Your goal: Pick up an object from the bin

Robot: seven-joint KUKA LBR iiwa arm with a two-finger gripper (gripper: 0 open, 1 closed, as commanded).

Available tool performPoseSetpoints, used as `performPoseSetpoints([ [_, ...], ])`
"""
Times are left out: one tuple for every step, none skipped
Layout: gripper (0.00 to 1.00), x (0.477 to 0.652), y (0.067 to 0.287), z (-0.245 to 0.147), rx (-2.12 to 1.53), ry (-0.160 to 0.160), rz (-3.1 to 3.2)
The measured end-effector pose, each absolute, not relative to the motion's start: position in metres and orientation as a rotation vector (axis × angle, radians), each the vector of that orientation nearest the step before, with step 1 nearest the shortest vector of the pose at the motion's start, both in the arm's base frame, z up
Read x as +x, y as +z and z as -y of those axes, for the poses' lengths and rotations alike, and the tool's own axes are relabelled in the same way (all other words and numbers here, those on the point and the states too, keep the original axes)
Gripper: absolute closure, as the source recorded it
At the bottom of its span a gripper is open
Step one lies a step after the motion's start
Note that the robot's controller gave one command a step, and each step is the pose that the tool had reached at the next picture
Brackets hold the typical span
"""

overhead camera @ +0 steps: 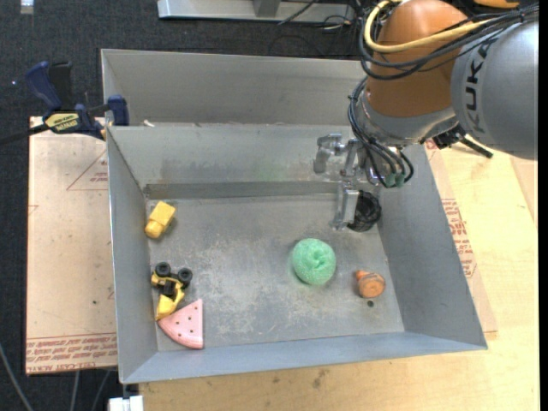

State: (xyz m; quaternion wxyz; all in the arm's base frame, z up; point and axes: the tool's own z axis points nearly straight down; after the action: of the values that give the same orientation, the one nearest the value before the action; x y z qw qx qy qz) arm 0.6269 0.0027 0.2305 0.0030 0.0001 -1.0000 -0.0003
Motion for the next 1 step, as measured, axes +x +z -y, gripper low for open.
performPoseSetpoints([
  [0.00, 0.6282, 0.2353, -0.0027, 0.000, -0.001, 3.144],
])
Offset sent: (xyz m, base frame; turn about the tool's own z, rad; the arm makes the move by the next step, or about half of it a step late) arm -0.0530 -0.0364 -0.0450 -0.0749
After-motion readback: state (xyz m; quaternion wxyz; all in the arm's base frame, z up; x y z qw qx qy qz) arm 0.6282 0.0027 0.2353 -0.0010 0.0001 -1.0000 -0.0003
